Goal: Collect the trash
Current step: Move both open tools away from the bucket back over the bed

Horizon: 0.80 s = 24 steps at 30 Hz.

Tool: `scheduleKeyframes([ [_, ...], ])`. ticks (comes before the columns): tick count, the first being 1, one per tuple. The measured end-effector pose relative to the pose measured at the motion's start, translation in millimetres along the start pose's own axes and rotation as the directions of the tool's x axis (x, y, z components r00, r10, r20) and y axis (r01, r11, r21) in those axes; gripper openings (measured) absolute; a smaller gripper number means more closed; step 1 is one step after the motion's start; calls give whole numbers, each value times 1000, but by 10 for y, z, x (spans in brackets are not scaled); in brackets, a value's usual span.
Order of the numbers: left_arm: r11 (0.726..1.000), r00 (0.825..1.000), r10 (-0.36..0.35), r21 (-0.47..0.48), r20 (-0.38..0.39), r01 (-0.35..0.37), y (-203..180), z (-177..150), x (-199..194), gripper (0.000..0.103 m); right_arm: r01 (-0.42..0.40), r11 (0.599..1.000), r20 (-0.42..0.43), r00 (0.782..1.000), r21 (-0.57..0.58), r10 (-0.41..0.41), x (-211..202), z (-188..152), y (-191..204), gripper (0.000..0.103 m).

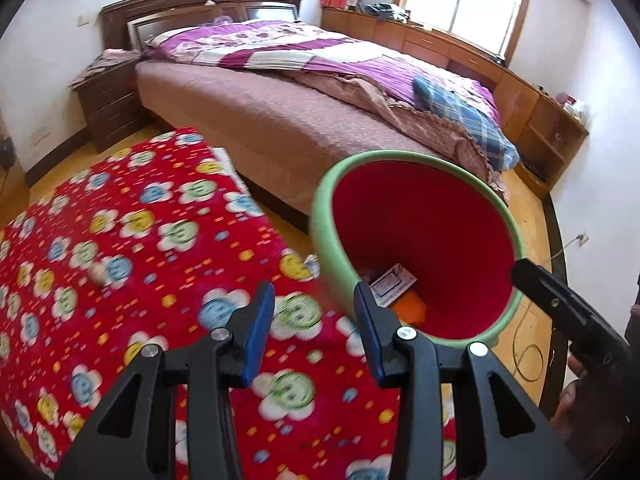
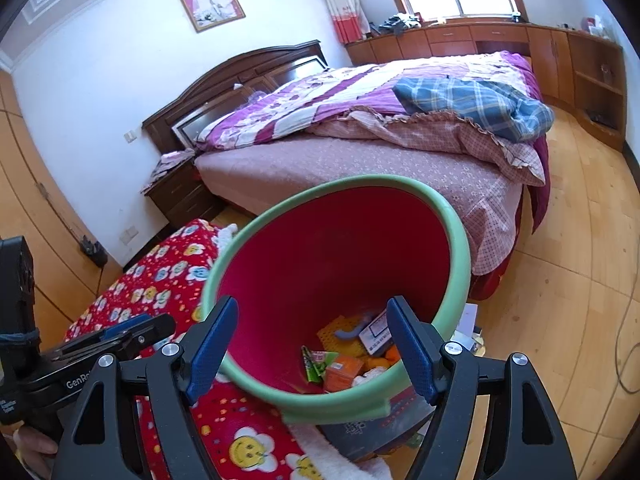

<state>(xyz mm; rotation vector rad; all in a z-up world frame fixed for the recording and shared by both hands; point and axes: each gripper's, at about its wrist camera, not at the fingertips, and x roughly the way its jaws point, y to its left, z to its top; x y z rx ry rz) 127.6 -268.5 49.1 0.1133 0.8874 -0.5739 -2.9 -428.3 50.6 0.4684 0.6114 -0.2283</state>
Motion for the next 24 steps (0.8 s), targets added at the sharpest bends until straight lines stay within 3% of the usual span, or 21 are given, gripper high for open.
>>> scheduleKeyframes([
  [24,980,983,138,-159,120,-119,726,-729,-1221,41,-133,980,12,991,-148,136,-682,-549,1065,77],
])
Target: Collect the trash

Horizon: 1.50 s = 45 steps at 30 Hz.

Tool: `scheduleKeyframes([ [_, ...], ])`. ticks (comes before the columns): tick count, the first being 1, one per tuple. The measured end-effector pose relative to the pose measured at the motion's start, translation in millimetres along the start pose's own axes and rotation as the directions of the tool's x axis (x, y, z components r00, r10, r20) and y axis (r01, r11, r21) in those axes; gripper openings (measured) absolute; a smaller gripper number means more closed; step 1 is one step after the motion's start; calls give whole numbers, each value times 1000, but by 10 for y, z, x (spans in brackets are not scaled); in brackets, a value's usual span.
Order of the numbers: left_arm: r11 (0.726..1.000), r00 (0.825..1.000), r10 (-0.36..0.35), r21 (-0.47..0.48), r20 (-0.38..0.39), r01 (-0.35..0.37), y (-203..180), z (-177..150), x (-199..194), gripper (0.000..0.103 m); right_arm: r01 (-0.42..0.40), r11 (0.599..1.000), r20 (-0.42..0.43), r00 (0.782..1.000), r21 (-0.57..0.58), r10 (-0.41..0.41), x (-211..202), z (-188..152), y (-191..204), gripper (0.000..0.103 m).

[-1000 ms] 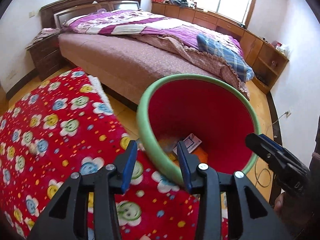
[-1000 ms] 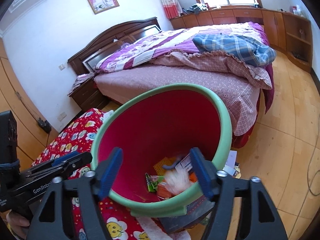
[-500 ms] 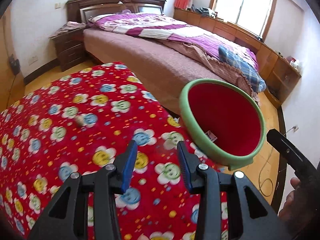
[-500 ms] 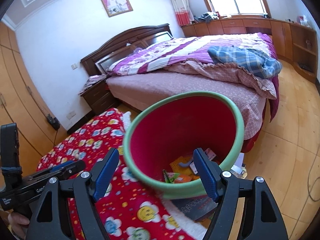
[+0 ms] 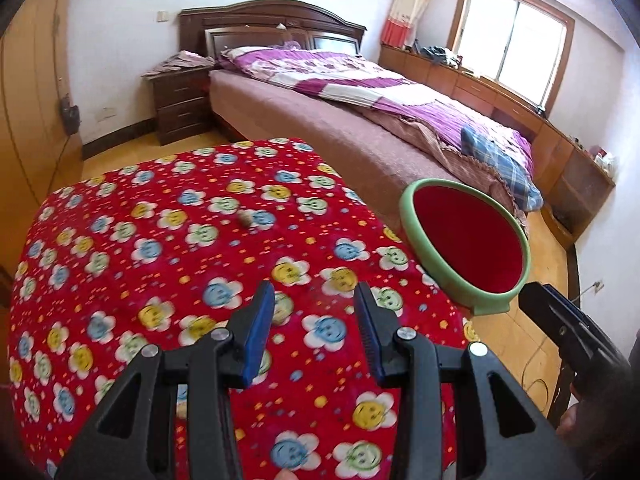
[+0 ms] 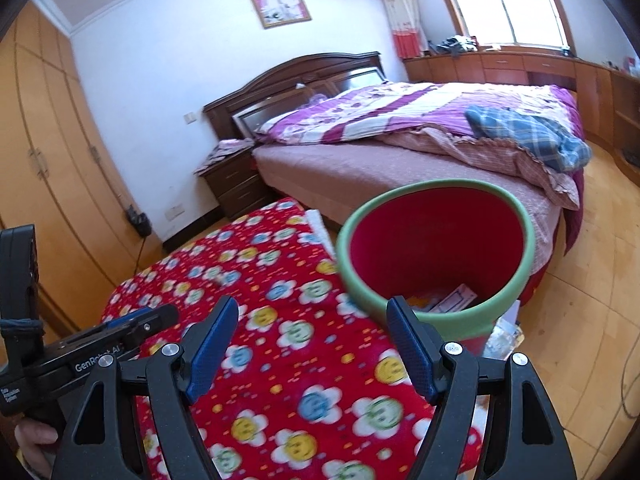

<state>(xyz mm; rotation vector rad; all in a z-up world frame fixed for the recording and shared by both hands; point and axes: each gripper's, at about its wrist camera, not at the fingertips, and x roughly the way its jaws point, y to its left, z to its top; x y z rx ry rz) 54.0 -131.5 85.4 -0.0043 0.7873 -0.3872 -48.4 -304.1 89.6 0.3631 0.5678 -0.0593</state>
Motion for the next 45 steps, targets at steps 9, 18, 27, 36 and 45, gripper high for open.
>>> scheduleKeyframes([
  [9,996,995,80,-45,59,-78,243,-260,-316,41,-5,997,37,999,-76,8,-141,-222,283,77],
  [18,984,980,166,-85,108,-157,406,-524,-452,41,5,982,60,998,-187,6,-174,-539,515,77],
  [27,969,962,240,-82,127,-231,454,-812,-419,41,8,985,94,996,-172,9,-199,-755,512,78],
  [36,963,952,267,-80,147,-258,481,-907,-378,41,21,987,89,996,-161,-7,-139,-868,477,78],
  [45,959,950,280,-89,140,-270,487,-936,-335,41,9,985,63,998,-171,2,-88,-938,504,78],
])
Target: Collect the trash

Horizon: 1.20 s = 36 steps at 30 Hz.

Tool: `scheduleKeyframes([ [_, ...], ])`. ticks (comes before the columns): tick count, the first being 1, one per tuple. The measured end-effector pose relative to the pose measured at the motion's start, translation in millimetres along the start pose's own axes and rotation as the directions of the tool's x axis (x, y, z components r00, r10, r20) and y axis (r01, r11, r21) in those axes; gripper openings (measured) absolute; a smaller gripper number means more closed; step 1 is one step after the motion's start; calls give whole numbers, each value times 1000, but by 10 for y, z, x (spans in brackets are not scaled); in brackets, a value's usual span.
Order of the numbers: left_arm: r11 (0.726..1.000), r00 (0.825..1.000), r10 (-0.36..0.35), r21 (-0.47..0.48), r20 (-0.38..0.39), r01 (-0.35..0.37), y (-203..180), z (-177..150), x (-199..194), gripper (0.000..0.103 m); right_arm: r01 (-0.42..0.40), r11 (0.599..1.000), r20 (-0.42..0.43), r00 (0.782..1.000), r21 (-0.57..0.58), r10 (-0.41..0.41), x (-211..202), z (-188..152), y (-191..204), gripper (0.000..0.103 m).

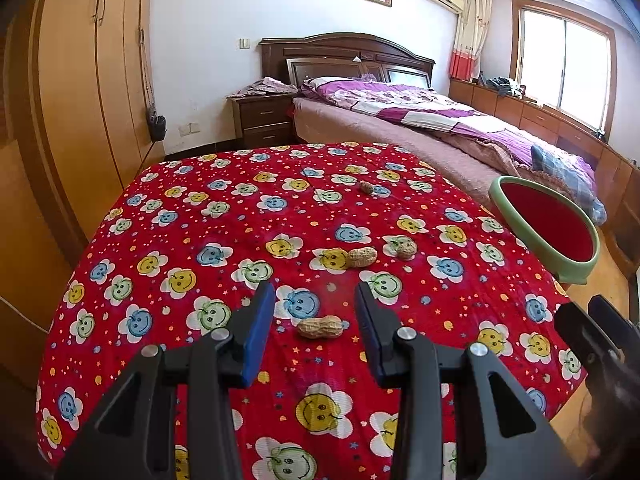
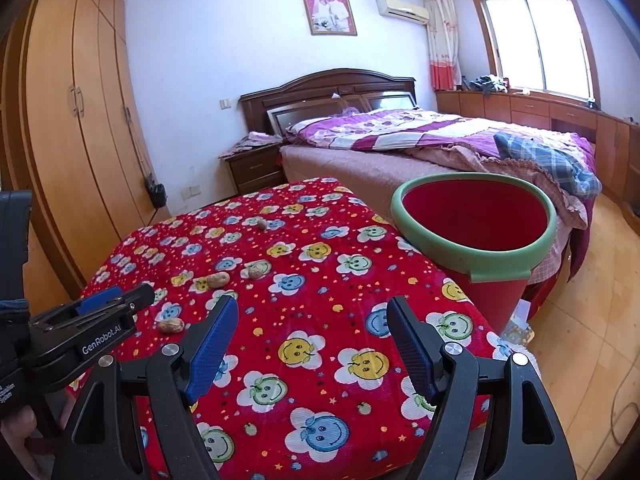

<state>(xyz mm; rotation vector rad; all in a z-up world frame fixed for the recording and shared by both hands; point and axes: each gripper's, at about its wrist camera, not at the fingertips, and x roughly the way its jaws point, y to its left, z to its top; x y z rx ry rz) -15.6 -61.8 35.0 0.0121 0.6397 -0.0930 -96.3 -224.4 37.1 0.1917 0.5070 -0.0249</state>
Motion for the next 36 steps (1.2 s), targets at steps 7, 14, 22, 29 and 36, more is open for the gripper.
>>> scheduleKeyframes([
  [7,1000,1000,9,2,8,-9,-4,2,-11,41,-2,1000,-6,1000,7,2,19,3,-23,78],
  [14,1000,1000,11,0,9,-11,-7,9,-17,41,-2,1000,-6,1000,8,2,18,3,-25,78],
  [22,1000,1000,11,-2,10,-11,5,11,-20,41,-2,1000,-7,1000,8,2,18,2,-28,78],
  [29,1000,1000,13,-2,11,-13,10,14,-20,41,-1,1000,-8,1000,9,1,18,4,-30,78],
  [36,1000,1000,12,-1,12,-12,8,16,-21,41,-1,1000,-6,1000,10,1,17,6,-33,78],
])
